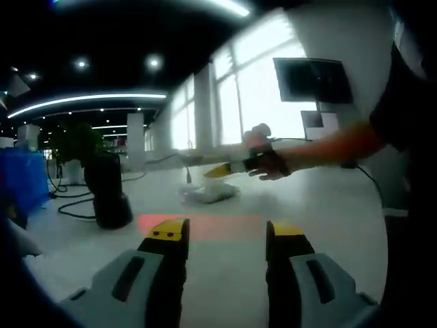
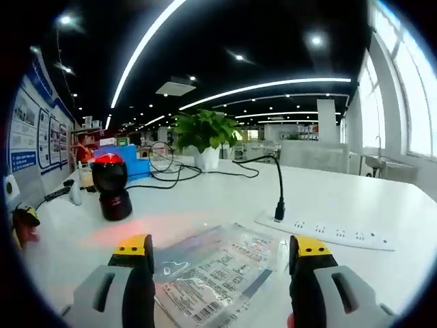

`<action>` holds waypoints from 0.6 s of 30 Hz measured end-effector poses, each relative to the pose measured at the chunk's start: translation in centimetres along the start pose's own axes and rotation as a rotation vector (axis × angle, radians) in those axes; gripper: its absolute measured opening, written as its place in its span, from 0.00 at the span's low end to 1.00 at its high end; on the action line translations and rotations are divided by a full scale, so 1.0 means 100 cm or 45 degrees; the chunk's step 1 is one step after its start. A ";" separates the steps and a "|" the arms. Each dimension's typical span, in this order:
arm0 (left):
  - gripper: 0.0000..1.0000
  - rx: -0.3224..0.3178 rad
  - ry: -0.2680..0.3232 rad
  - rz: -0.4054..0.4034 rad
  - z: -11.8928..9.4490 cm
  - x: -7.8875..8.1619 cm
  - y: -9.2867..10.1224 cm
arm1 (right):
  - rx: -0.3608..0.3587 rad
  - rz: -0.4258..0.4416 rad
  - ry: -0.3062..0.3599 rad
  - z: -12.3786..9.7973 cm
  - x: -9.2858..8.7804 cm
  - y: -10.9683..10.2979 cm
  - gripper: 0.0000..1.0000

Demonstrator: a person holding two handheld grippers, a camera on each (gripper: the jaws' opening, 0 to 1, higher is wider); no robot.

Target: Clip sheet goods on table flip sheet goods clip sheet goods scan sheet goods put sheet goods back to table

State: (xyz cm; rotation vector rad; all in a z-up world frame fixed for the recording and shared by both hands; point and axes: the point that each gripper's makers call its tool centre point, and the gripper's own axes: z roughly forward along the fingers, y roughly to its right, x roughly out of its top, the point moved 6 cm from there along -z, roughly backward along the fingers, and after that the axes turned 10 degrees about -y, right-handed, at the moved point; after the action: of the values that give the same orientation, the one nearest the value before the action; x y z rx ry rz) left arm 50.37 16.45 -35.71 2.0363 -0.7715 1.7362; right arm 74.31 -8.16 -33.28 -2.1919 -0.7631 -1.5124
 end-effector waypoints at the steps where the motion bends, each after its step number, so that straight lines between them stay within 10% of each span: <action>1: 0.37 0.000 0.001 0.001 0.000 0.000 0.000 | -0.003 -0.002 0.006 -0.006 0.001 0.002 0.75; 18: 0.38 0.019 0.029 -0.047 -0.003 0.003 -0.003 | -0.081 -0.021 0.092 -0.082 0.019 0.026 0.73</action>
State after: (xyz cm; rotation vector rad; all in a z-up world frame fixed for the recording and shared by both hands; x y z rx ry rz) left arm 50.35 16.87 -35.28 2.0236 -0.7120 1.7468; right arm 70.42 -14.49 -28.57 -2.1683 -0.7208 -1.6359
